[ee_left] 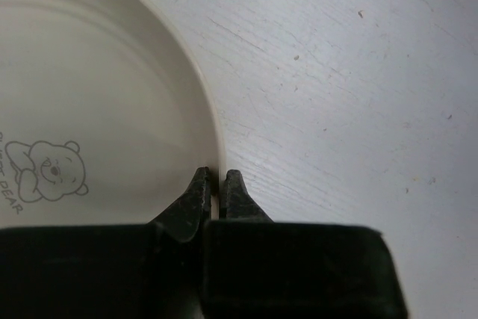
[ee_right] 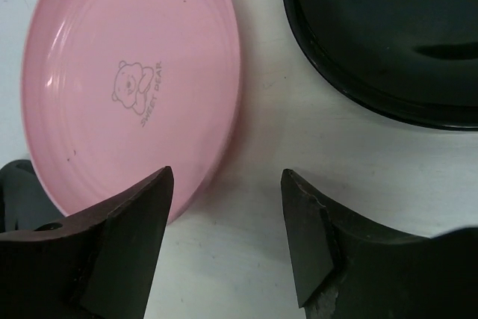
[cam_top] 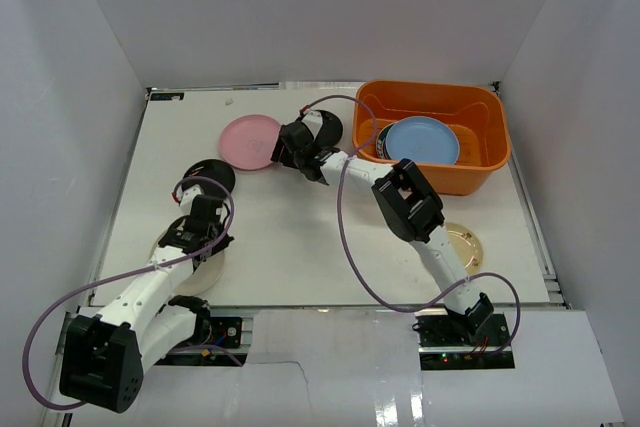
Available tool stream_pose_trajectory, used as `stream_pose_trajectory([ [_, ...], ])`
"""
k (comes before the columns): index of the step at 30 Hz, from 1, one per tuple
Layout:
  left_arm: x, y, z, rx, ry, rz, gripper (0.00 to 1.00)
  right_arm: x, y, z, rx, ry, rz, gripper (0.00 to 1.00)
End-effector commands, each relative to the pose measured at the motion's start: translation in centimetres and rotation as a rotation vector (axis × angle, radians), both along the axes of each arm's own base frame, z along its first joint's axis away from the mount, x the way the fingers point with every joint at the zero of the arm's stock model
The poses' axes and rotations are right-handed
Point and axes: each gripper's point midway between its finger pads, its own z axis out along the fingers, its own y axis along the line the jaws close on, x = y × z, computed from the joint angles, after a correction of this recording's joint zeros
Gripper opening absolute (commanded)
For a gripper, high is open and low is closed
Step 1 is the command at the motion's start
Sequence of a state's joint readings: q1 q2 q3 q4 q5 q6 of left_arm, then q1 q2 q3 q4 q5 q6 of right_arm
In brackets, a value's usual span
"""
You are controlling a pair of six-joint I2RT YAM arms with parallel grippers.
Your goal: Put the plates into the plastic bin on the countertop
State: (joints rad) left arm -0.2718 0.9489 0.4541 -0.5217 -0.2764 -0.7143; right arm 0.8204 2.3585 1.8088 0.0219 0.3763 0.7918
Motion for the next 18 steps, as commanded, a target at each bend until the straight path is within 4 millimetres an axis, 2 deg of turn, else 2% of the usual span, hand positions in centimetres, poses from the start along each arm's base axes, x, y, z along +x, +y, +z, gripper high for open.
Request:
stream_pose_trajectory([
  [1,-0.2,-4.6,0.1,-0.254,-0.005,-0.052,0.00,0.8,1.5,-0.7,0.088,0.034,-0.063,0.65],
  [2,-0.1,-4.7,0.2,-0.256,-0.011,-0.058,0.00,0.8,2.1,-0.4,0.101,0.034,-0.056,0.62],
  [5,-0.1,-4.7,0.4,-0.259,-0.022,-0.065,0.00,1.0,2.3,-1.4,0.110,0.051,-0.073,0.55],
  [6,0.0,-4.8,0.5,-0.260,-0.024,-0.071,0.00,1.0,2.0,-1.7,0.109,0.056,-0.083,0.49],
  [7,0.0,-4.8,0.5,-0.260,-0.024,-0.072,0.00,1.0,2.1,-1.2,0.129,0.051,-0.090,0.45],
  [8,0.1,-4.9,0.7,-0.262,-0.031,-0.075,0.00,1.0,2.0,-1.1,0.138,0.046,-0.098,0.33],
  [9,0.1,-4.9,0.7,-0.261,-0.032,-0.078,0.00,1.0,1.9,-0.6,0.155,0.037,-0.103,0.26],
  [12,0.2,-4.8,1.0,-0.255,-0.041,-0.080,0.00,0.8,1.3,1.9,0.217,-0.016,-0.123,0.10],
  [13,0.2,-4.8,0.9,-0.255,-0.040,-0.080,0.00,0.7,1.4,3.8,0.245,-0.046,-0.117,0.09],
  [15,0.2,-4.8,1.0,-0.256,-0.045,-0.078,0.00,0.7,1.4,6.2,0.261,-0.085,-0.103,0.08],
  [16,0.2,-4.8,1.0,-0.255,-0.043,-0.078,0.00,0.5,1.3,8.6,0.279,-0.115,-0.095,0.08],
  [18,0.3,-4.8,1.2,-0.255,-0.055,-0.077,0.00,0.1,1.2,12.0,0.290,-0.198,-0.075,0.08],
])
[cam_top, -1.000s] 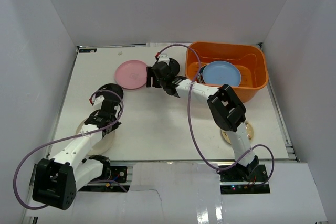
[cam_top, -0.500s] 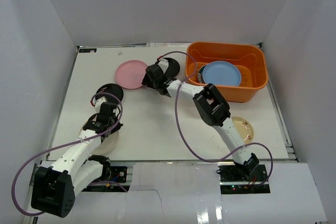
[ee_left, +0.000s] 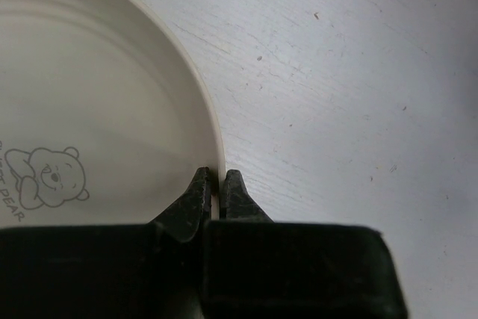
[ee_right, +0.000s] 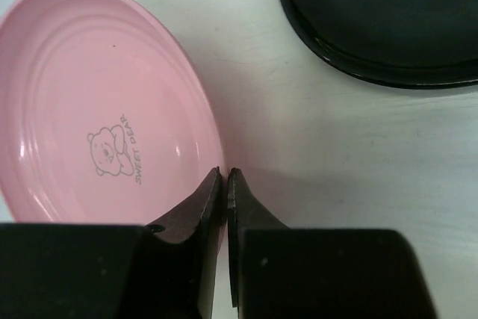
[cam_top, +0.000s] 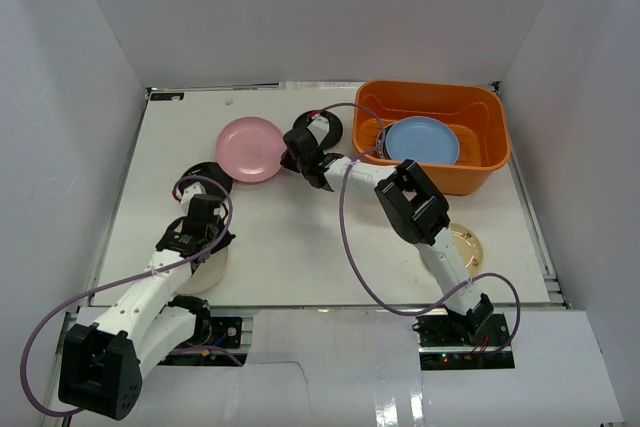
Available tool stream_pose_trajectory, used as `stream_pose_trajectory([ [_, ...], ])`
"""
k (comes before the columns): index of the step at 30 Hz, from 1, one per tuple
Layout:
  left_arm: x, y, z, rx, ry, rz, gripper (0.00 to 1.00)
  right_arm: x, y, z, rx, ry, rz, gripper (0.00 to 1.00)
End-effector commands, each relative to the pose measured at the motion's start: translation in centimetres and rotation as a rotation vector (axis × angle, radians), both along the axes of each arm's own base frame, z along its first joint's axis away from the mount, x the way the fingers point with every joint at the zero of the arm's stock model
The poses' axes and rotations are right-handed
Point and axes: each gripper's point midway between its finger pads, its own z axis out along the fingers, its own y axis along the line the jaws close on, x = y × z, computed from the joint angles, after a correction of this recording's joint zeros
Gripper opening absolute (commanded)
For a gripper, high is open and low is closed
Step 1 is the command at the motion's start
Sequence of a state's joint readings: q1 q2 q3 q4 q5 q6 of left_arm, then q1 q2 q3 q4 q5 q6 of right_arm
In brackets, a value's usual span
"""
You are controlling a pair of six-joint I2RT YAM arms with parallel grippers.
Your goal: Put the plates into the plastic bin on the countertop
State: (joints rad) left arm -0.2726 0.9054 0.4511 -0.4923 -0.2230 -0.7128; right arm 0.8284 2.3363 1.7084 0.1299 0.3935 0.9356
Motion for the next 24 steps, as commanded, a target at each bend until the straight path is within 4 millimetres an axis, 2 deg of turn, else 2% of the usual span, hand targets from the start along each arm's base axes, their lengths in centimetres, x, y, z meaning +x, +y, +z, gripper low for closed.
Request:
stream_pose_trajectory([
  [1,-0.2,-3.5,0.3,-0.193,-0.003,-0.047,0.00,0.3,0.5,16.2,0.187,-0.284,-0.010,0.08],
  [3,0.0,-3.5,0.7,-0.189,-0.014,-0.049,0.00,-0.4,-1.0,18.3,0.164,-0.351,-0.016,0.08],
  [4,0.1,-3.5,1.0,-0.189,-0.022,-0.052,0.00,-1.1,-2.3,21.9,0.187,-0.404,-0.025,0.08],
  [5,0.3,-3.6,1.4,-0.190,-0.030,-0.058,0.00,-1.2,-3.7,22.9,0.161,-0.431,-0.064,0.08],
  [6,0.4,-3.7,1.7,-0.190,-0.039,-0.064,0.00,-1.8,-6.2,24.7,0.111,-0.476,-0.081,0.08],
  [7,0.5,-3.9,2.1,-0.197,-0.049,-0.076,0.00,-2.0,-7.8,25.6,0.085,-0.500,-0.099,0.08],
  [8,0.8,-4.1,2.7,-0.198,-0.062,-0.093,0.00,-1.4,-10.4,26.1,0.047,-0.518,-0.143,0.08],
  [9,0.9,-4.3,3.0,-0.202,-0.069,-0.108,0.00,-1.6,-12.7,24.5,-0.012,-0.503,-0.160,0.08],
  [10,1.0,-4.5,3.3,-0.204,-0.075,-0.122,0.00,-2.3,-15.5,26.7,-0.040,-0.550,-0.178,0.08],
  [11,1.0,-4.9,3.6,-0.214,-0.076,-0.139,0.00,-2.4,-17.2,26.6,-0.068,-0.553,-0.169,0.08],
  [12,1.3,-5.0,4.2,-0.212,-0.091,-0.152,0.00,-2.0,-21.5,26.4,-0.107,-0.542,-0.220,0.08],
  [13,1.5,-5.3,4.5,-0.210,-0.103,-0.167,0.00,-2.3,-23.5,24.7,-0.171,-0.489,-0.210,0.08],
  [14,1.3,-5.9,4.8,-0.228,-0.097,-0.201,0.00,-1.8,-27.3,23.9,-0.215,-0.469,-0.272,0.08],
  [15,1.6,-6.2,5.3,-0.219,-0.108,-0.221,0.00,-2.8,-29.9,22.7,-0.247,-0.448,-0.298,0.08],
  [16,1.5,-6.7,5.5,-0.216,-0.110,-0.245,0.00,-3.1,-31.7,21.7,-0.276,-0.427,-0.314,0.08],
  [17,1.6,-6.9,5.2,-0.204,-0.095,-0.258,0.00,-3.0,-34.6,20.9,-0.304,-0.404,-0.344,0.08],
  [18,1.7,-7.2,5.1,-0.186,-0.086,-0.278,0.00,-3.4,-36.2,20.6,-0.312,-0.396,-0.364,0.08],
  [19,1.7,-8.1,5.5,-0.183,-0.086,-0.314,0.00,-3.9,-37.1,18.6,-0.331,-0.358,-0.354,0.08],
  [20,1.7,-8.7,5.6,-0.179,-0.079,-0.333,0.00,-3.8,-39.6,18.0,-0.352,-0.337,-0.397,0.08],
  [21,2.2,-8.5,4.9,-0.134,-0.064,-0.316,0.00,-4.0,-40.8,17.4,-0.362,-0.319,-0.413,0.08],
  [22,2.2,-10.0,5.6,-0.127,-0.075,-0.355,0.00,-4.2,-41.7,16.4,-0.368,-0.294,-0.415,0.08],
  [23,2.3,-10.6,5.7,-0.111,-0.074,-0.367,0.00,-4.1,-43.4,15.8,-0.379,-0.271,-0.444,0.08],
  [24,2.4,-11.9,5.9,-0.088,-0.071,-0.395,0.00,-3.9,-43.8,14.9,-0.385,-0.241,-0.433,0.08],
])
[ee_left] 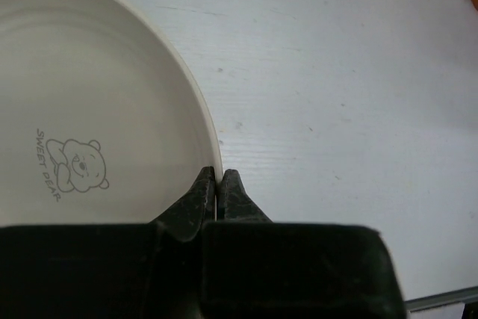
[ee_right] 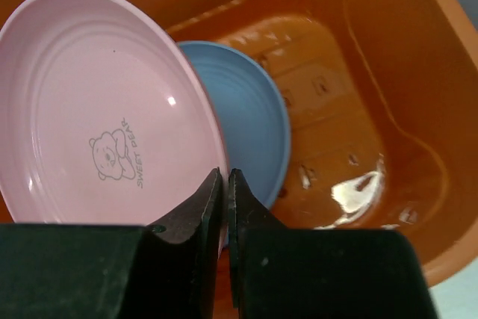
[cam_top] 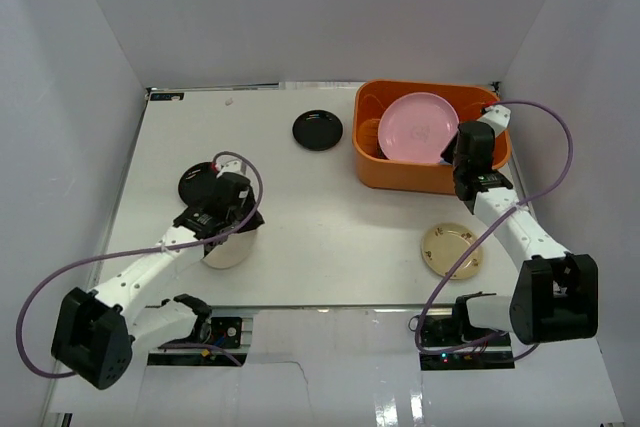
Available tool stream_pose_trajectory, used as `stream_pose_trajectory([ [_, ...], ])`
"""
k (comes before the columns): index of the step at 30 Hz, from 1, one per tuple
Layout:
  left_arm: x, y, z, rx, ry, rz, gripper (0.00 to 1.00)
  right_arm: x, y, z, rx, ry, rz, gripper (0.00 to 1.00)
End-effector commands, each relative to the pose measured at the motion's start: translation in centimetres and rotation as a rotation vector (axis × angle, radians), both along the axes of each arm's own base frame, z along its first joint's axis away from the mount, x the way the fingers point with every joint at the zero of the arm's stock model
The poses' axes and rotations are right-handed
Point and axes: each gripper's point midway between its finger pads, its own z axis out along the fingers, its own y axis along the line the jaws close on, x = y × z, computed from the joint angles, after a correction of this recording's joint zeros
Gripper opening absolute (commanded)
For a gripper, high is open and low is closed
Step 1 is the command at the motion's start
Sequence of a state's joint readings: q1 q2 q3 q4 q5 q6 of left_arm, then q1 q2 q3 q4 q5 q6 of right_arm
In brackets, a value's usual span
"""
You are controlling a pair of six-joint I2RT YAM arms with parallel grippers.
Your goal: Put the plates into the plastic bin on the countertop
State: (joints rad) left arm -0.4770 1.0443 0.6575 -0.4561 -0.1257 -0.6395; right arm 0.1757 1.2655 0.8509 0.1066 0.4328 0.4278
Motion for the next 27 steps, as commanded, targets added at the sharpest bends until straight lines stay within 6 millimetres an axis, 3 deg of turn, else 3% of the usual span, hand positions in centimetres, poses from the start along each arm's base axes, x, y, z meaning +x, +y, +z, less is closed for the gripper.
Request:
stream_pose_trajectory([
  [1,-0.2,-4.3,0.8,-0.017,0.007,-0.087,0.00,0.6,-1.5,0.1,-0.009,0.010,0.025,0.08],
  [4,-0.7,-6.7,-0.3,0.036,0.031,-0.140,0.00,0.8,-1.9,-1.6,-0.026,0.067,0.037,0.19],
  [5,-0.6,-7.5,-0.2,0.037,0.028,-0.148,0.00,0.8,-1.8,-1.8,-0.024,0.078,0.046,0.33],
  [8,-1.7,-9.5,-1.6,0.088,0.037,-0.208,0.00,0.6,-0.3,-1.3,0.008,0.073,0.127,0.60],
  [9,-2.4,-10.5,-1.8,0.099,0.030,-0.247,0.00,0.3,0.5,-0.3,0.021,0.051,0.161,0.63],
  [11,-2.8,-11.4,-2.9,0.118,0.029,-0.283,0.00,-0.3,3.3,1.3,0.044,0.010,0.265,0.71],
  [13,-3.6,-12.4,-3.8,0.126,0.033,-0.330,0.00,-1.3,5.9,3.3,0.055,-0.031,0.363,0.72],
  [17,-4.5,-13.1,-5.5,0.133,0.059,-0.365,0.00,-5.9,13.1,4.9,0.052,-0.075,0.599,0.70],
  [19,-4.7,-13.3,-5.8,0.123,0.057,-0.375,0.15,-8.0,14.7,3.1,0.057,-0.049,0.654,0.67],
  [20,-4.7,-13.5,-5.6,0.118,0.054,-0.380,0.31,-9.3,16.2,2.3,0.076,-0.037,0.701,0.65],
  [23,-4.7,-13.8,-5.0,0.091,0.032,-0.382,0.56,-12.7,17.6,-0.4,0.123,0.014,0.774,0.61],
  [25,-4.4,-13.7,-4.0,0.075,0.006,-0.368,0.64,-14.3,18.1,-2.7,0.127,0.063,0.801,0.62],
  [27,-4.2,-13.6,-2.3,0.046,-0.033,-0.355,0.71,-15.2,18.1,-3.5,0.115,0.088,0.795,0.64],
])
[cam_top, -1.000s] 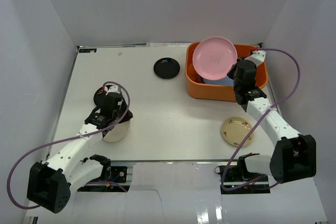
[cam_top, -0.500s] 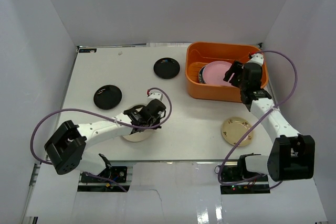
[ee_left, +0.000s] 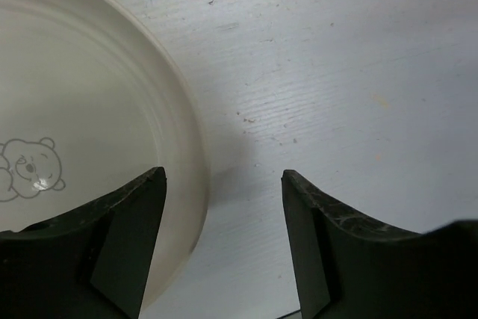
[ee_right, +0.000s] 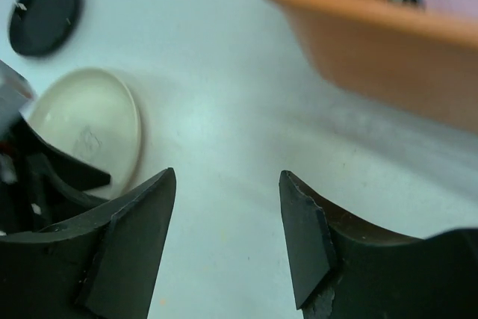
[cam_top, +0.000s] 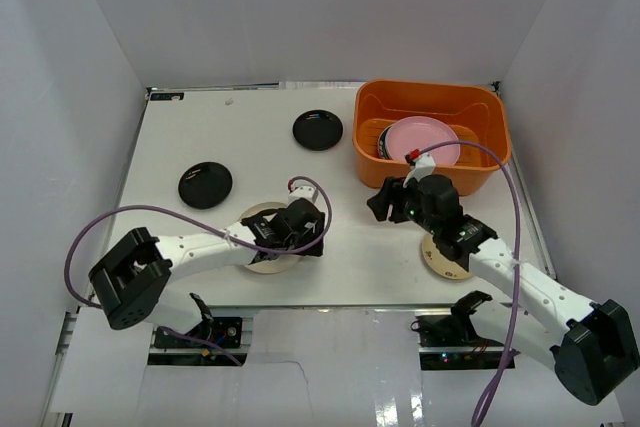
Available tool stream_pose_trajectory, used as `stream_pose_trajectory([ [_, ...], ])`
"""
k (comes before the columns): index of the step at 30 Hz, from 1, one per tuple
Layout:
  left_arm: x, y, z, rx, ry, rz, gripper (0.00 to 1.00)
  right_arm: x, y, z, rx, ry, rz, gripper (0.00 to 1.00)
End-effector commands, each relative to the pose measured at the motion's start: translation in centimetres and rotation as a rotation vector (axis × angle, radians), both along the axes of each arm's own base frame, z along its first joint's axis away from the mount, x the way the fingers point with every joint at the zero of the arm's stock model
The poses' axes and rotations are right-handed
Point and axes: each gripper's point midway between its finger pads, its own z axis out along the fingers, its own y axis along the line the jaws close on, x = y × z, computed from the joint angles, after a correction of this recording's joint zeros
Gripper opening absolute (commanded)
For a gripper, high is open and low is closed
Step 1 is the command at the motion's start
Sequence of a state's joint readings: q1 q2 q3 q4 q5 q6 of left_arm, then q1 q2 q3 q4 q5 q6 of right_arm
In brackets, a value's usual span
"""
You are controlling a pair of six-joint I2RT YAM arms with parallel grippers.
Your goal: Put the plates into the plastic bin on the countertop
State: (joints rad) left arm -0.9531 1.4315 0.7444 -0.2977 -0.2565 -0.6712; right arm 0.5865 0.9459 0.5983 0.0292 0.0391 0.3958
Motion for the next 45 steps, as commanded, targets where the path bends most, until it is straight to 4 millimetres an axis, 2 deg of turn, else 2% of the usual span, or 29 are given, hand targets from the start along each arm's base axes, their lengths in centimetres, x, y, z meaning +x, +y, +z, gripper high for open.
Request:
stream_pose_trajectory([
  [1,0.5,-1.1,4.3,-0.138,-0.078,0.017,0.74,-1.9,0.8,-1.2,-0.004,0.036,0.022,0.65],
  [3,0.8,-0.2,6.0,-0.149,-0.122,0.046,0.81,-2.8,1.4,-1.8,0.014,0.054,0.040,0.67],
  [4,1.0,0.2,8.2,-0.192,-0.170,0.062,0.83,-3.5,2.3,-1.9,0.030,0.063,0.067,0.70],
  [5,1.2,0.8,9.2,-0.198,-0.197,0.082,0.85,-4.0,2.8,-3.0,0.029,0.090,0.079,0.72],
  [6,1.2,1.7,9.8,-0.188,-0.217,0.103,0.87,-4.0,3.7,-2.8,0.069,0.090,0.079,0.73],
  [7,1.7,3.0,11.6,-0.202,-0.277,0.150,0.88,-4.8,4.8,-3.1,0.078,0.101,0.102,0.76],
  [10,2.0,6.3,13.8,-0.186,-0.353,0.241,0.91,-5.5,7.6,-5.3,0.092,0.164,0.089,0.78],
  [13,2.1,8.7,14.9,-0.152,-0.397,0.289,0.93,-5.5,10.5,-5.3,0.153,0.178,0.094,0.77],
  [14,1.9,9.5,15.8,-0.153,-0.427,0.290,0.94,-5.3,11.2,-7.2,0.116,0.221,0.088,0.75],
  [15,1.7,10.3,16.1,-0.136,-0.439,0.292,0.94,-5.0,12.7,-6.3,0.138,0.217,0.106,0.74],
  [16,1.7,10.9,16.5,-0.128,-0.457,0.300,0.95,-4.8,13.3,-7.8,0.110,0.241,0.100,0.73],
  [17,1.5,12.0,17.3,-0.130,-0.492,0.326,0.95,-4.6,14.0,-8.1,0.111,0.241,0.099,0.71],
  [18,1.3,12.8,17.0,-0.100,-0.498,0.326,0.95,-4.3,15.0,-7.7,0.130,0.239,0.107,0.68],
  [19,1.1,13.4,17.0,-0.094,-0.511,0.339,0.95,-4.3,15.8,-8.8,0.126,0.273,0.115,0.67],
  [21,0.6,14.2,17.3,-0.126,-0.527,0.350,0.95,-4.0,17.2,-9.2,0.137,0.279,0.120,0.65],
  [26,0.2,15.2,19.7,-0.200,-0.602,0.373,0.95,-3.2,18.0,-11.3,0.101,0.313,0.081,0.57],
  [29,0.1,15.2,19.9,-0.221,-0.608,0.365,0.95,-2.5,18.2,-12.0,0.088,0.313,0.047,0.41],
  [30,0.0,15.1,20.0,-0.224,-0.607,0.362,0.95,-2.4,18.3,-12.1,0.085,0.316,0.045,0.30],
  [31,0.0,15.1,20.2,-0.234,-0.607,0.363,0.95,-2.3,18.5,-12.2,0.082,0.318,0.042,0.24],
  [33,-0.2,14.9,20.4,-0.258,-0.605,0.353,0.95,-2.0,19.1,-11.2,0.101,0.307,0.046,0.08],
  [35,-0.5,15.1,20.7,-0.285,-0.616,0.356,0.95,-1.3,18.9,-8.5,0.143,0.255,0.031,0.08],
  [36,-0.6,15.2,20.9,-0.296,-0.619,0.357,0.95,-1.1,18.7,-5.6,0.172,0.197,0.043,0.08],
  [38,-0.8,15.4,21.1,-0.321,-0.625,0.362,0.95,-0.1,17.8,-1.6,0.198,0.104,0.027,0.08],
  [39,-0.8,15.4,21.2,-0.327,-0.626,0.365,0.95,0.6,16.2,1.3,0.210,0.056,-0.001,0.08],
  [41,-0.9,15.3,21.2,-0.336,-0.624,0.359,0.95,3.1,12.7,4.9,0.178,-0.048,-0.084,0.08],
  [42,-0.9,15.2,21.3,-0.338,-0.624,0.356,0.95,3.7,10.8,8.5,0.209,-0.113,-0.121,0.08],
  [43,-0.9,15.1,21.4,-0.342,-0.621,0.349,0.95,4.6,8.7,9.3,0.166,-0.146,-0.162,0.08],
  [44,-1.0,15.0,21.4,-0.348,-0.622,0.346,0.95,6.8,4.8,10.4,0.157,-0.177,-0.275,0.08],
  [45,-1.0,15.0,21.5,-0.352,-0.622,0.344,0.95,7.4,2.3,12.1,0.178,-0.209,-0.323,0.08],
])
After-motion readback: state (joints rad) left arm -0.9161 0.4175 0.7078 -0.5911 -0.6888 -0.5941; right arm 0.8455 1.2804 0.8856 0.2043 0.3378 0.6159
